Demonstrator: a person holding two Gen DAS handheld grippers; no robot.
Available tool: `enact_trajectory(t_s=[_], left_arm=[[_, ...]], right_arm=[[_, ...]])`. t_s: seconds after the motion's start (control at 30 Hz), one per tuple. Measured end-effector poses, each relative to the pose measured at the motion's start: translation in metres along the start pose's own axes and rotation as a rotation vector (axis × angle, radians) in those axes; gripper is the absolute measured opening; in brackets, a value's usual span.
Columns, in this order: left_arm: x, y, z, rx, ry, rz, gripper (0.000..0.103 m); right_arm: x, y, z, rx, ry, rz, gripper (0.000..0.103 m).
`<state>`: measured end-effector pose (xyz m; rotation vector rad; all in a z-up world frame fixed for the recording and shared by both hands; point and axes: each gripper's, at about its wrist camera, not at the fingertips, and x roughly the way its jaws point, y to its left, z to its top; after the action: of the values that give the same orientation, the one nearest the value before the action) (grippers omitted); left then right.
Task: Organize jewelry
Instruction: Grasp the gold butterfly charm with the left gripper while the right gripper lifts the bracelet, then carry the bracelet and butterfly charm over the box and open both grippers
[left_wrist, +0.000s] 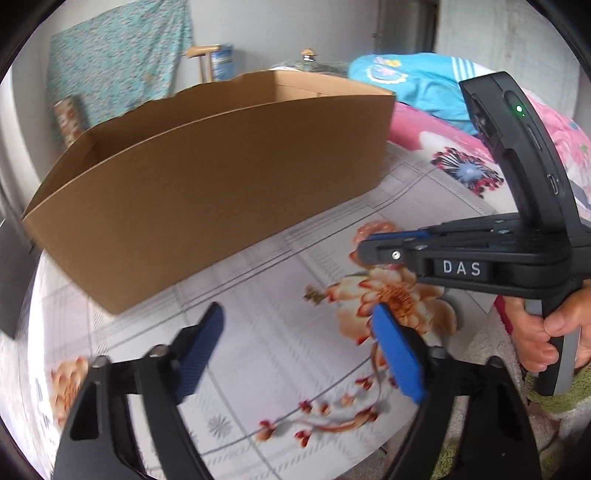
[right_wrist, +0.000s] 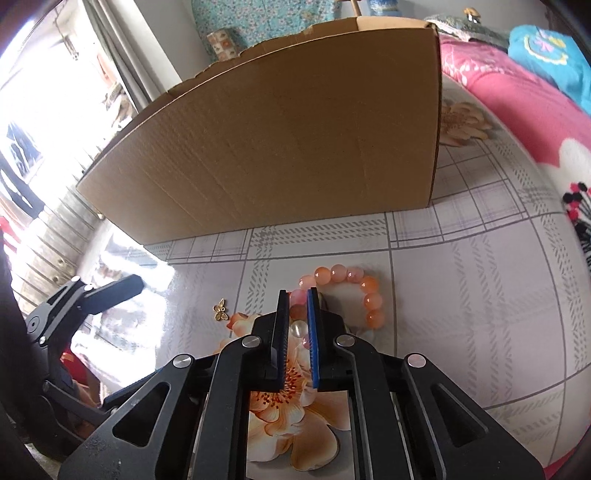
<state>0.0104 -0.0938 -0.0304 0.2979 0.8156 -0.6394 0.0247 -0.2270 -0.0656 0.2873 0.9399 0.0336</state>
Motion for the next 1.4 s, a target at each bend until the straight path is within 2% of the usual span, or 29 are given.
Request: enact_trajectory(t_s=[0.2, 0.4, 0.7, 1.03, 1.27, 1.4], left_arm=[[0.016, -0.003, 0.011, 0.031, 0.054, -0.026, 0.046], [0.035, -0.011, 0.019, 0.074, 0.109, -0.009, 0.028], [0.043, -0.016, 0.025, 0.094, 0.144, -0.004, 0.012], [0.034, -0.004, 0.027, 0.049, 0.14, -0.051, 0.012], [-0.003, -0.003, 0.037, 0.049, 0.056, -0.08, 0.012], [-0.036, 0.003, 0.05, 0.032, -0.026, -0.112, 0.012]], right_arm=[[0.0, -0.018, -0.002, 0.073, -0.015, 0.111, 0.007], [-0.001, -0.031, -0.006, 0.119, -0.026, 0.193, 0.007], [-0.011, -0.058, -0.009, 0.153, -0.032, 0.257, 0.007], [-0.029, -0.083, -0.008, 0.21, -0.041, 0.283, 0.007], [-0.052, -0.11, -0.013, 0.314, -0.087, 0.378, 0.007], [-0.074, -0.12, -0.011, 0.342, -0.136, 0.43, 0.007]])
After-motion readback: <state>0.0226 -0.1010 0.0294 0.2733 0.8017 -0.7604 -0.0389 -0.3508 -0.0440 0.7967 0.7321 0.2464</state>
